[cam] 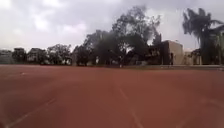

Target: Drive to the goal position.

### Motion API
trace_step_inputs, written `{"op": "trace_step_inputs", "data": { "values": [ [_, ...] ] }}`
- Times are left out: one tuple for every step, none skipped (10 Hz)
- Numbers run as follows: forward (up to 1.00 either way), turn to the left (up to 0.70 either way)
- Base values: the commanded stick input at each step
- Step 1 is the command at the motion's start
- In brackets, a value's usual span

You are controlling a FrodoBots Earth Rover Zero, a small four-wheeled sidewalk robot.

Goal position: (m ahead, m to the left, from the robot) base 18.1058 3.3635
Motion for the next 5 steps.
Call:
{"op": "trace_step_inputs", "data": {
  "values": [
    [0.45,0.0],
    [0.45,0.0],
    [0.45,0.0],
    [0.45,0.0],
    [0.45,0.0]
  ]
}}
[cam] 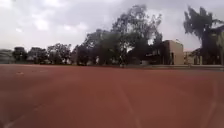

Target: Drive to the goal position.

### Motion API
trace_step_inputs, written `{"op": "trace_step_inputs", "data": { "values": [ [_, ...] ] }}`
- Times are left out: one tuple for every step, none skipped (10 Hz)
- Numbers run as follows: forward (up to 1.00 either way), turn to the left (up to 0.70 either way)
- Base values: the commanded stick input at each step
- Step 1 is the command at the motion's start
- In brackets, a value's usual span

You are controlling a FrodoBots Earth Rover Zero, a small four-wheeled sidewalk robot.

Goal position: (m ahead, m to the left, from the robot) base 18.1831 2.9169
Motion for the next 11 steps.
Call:
{"op": "trace_step_inputs", "data": {
  "values": [
    [0.45,0.0],
    [0.45,0.0],
    [0.45,0.0],
    [0.45,0.0],
    [0.45,0.0],
    [0.45,0.0],
    [0.45,0.0],
    [0.45,0.0],
    [0.45,0.0],
    [0.45,0.0],
    [0.45,0.0]
  ]
}}
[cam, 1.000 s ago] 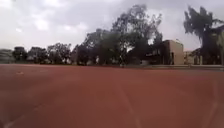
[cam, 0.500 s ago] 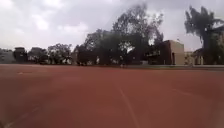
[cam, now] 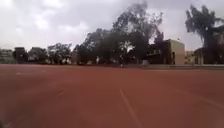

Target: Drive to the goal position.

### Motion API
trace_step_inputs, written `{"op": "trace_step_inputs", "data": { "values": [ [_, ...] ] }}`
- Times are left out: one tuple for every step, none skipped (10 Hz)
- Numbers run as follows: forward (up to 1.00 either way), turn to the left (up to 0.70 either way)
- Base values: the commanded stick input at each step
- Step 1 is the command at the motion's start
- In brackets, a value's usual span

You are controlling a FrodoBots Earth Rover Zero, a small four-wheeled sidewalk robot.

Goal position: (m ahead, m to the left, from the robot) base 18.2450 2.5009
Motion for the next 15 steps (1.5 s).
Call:
{"op": "trace_step_inputs", "data": {
  "values": [
    [0.45,0.0],
    [0.45,0.0],
    [0.45,0.0],
    [0.45,0.0],
    [0.45,0.0],
    [0.45,0.0],
    [0.45,0.0],
    [0.45,0.0],
    [0.45,0.0],
    [0.45,0.0],
    [0.45,0.0],
    [0.45,0.0],
    [0.45,0.0],
    [0.45,0.0],
    [0.45,0.0]
  ]
}}
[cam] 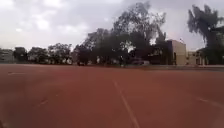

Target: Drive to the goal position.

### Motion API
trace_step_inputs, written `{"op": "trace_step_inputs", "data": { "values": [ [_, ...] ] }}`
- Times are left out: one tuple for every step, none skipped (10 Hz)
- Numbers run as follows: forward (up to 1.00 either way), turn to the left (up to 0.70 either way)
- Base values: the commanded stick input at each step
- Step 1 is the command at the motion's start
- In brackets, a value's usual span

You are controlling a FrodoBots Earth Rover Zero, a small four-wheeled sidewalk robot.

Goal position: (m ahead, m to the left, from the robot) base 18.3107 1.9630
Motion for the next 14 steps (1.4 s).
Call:
{"op": "trace_step_inputs", "data": {
  "values": [
    [0.45,0.0],
    [0.45,0.0],
    [0.45,0.0],
    [0.45,0.0],
    [0.45,0.0],
    [0.45,0.0],
    [0.45,0.0],
    [0.45,0.0],
    [0.45,0.0],
    [0.45,0.0],
    [0.45,0.0],
    [0.45,0.0],
    [0.45,0.0],
    [0.45,0.0]
  ]
}}
